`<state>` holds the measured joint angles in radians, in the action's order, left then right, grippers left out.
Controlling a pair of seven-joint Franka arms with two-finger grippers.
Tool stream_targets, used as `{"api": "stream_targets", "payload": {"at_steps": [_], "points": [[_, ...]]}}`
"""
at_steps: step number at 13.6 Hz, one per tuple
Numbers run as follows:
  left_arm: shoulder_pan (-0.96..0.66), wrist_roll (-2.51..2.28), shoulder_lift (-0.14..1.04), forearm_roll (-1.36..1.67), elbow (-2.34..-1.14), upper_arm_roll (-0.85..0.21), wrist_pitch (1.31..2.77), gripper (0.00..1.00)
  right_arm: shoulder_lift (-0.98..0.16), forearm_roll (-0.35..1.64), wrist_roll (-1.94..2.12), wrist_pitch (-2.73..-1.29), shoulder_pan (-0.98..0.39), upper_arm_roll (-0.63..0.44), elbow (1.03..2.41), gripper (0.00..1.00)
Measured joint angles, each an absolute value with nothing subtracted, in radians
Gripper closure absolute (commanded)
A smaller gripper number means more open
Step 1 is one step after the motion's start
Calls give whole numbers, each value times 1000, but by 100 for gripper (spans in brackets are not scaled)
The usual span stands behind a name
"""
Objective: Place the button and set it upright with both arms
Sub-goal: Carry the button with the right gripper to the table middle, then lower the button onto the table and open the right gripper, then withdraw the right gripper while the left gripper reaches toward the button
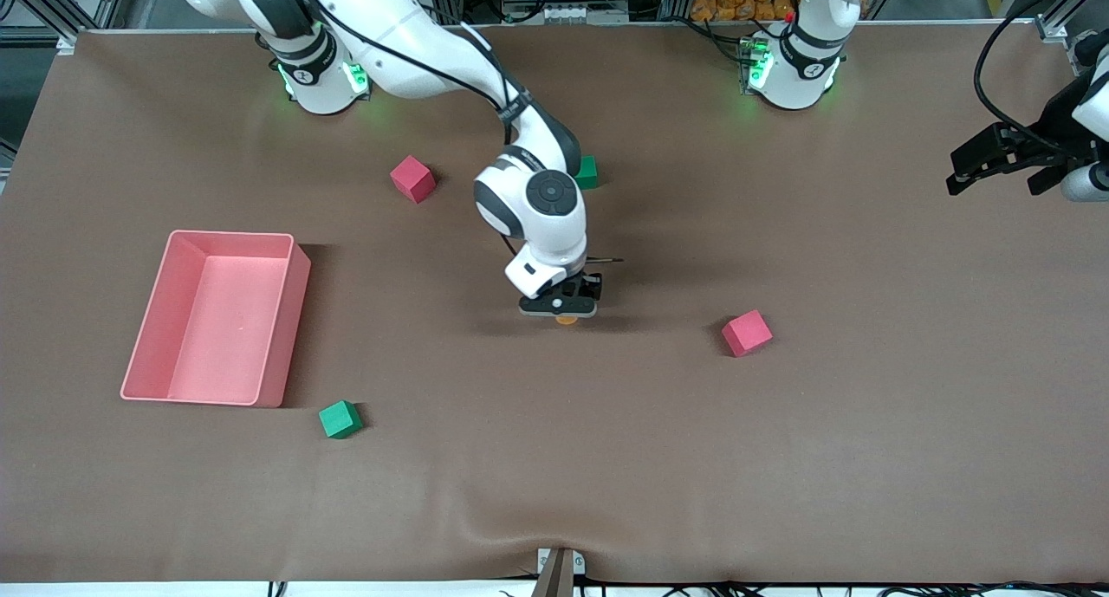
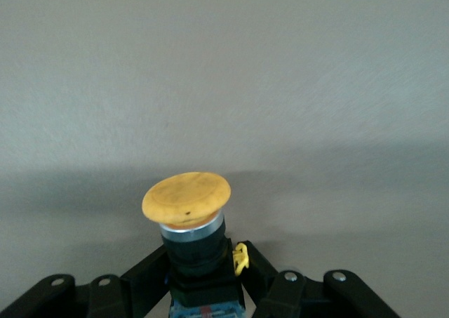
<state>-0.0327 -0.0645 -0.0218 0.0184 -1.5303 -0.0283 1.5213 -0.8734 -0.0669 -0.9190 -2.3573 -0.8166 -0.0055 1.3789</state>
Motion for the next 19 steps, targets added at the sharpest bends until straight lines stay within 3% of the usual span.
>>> {"api": "stream_targets", "payload": {"at_steps": [1, 2, 6, 10, 19], "points": [[-33, -65, -22, 18, -1530, -28, 1521, 0, -893, -67, -928, -2357, -823, -6, 1364, 23], [-33, -65, -22, 18, -1530, -28, 1521, 0, -903, -67, -932, -2357, -827, -6, 1352, 0], [-33, -65, -22, 18, -1530, -28, 1521, 0, -901, -67, -932, -2339, -831, -11, 1323, 0], [-33, -65, -22, 18, -1530, -29, 1521, 0, -851, -67, -932, -2202, -825, -30, 1291, 0], [-36, -65, 41, 18, -1537, -36, 1481, 0, -505, -66, -576, -1776, -571, -41, 1310, 0]]}}
